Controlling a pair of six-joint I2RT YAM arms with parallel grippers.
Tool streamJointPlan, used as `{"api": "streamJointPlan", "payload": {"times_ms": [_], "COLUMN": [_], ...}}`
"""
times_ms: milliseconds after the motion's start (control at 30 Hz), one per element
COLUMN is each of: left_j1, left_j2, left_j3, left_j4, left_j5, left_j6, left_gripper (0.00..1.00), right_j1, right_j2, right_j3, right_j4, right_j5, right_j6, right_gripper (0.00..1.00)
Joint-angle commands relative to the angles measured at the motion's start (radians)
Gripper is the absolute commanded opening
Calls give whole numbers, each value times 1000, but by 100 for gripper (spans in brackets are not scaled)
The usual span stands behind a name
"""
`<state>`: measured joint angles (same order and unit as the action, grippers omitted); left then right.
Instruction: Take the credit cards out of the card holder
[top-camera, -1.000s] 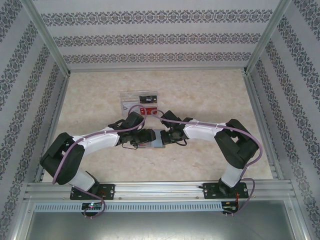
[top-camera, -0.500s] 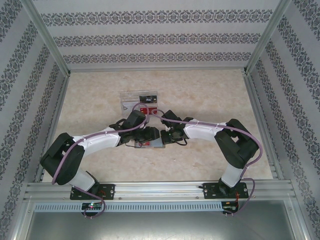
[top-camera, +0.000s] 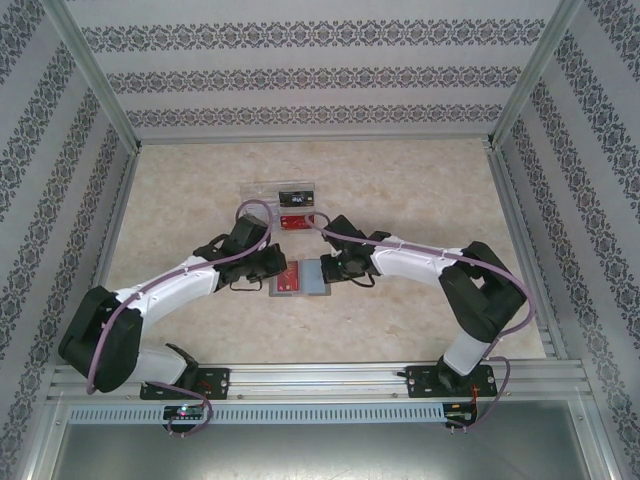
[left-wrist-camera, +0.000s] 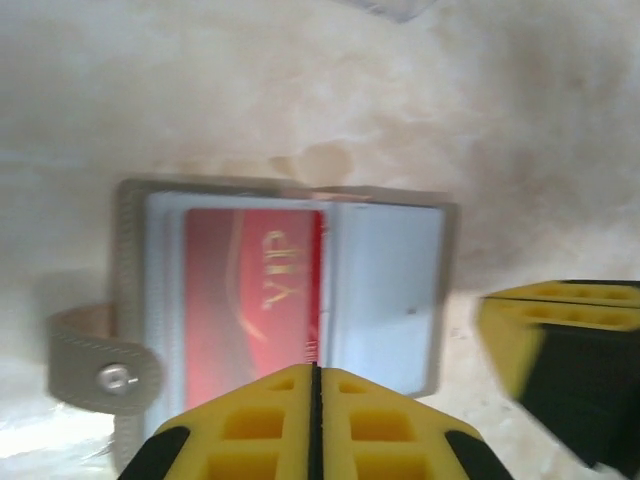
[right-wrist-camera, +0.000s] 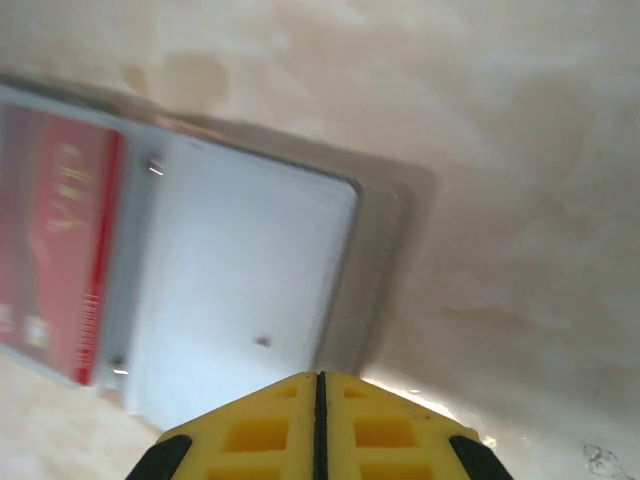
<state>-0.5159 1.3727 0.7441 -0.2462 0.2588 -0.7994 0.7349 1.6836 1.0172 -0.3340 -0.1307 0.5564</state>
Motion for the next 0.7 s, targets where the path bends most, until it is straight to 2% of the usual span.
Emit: {"api": "streamJointPlan", "payload": {"times_ms": [0,200,367,667], "left_j1": [23,32,32,33], "left_j2": [32,91,114,131], "left_j3": [-28,-34,-43,-82], "left_j4": [-37,1,8,26], "left_j5": [-6,29,32,32], "left_j6": [35,49,55,42], "left_gripper": [0,0,0,0], "right_j1": [4,9,9,13], "right_j2": [-23,52,119,220], "right_j3": [54,78,77,95], "right_j4": [26,133,207,238], "right_j5": [-68,-228,-306,-347], "right_j6": [53,156,234,285], "right_gripper": [4,7,10,10]}}
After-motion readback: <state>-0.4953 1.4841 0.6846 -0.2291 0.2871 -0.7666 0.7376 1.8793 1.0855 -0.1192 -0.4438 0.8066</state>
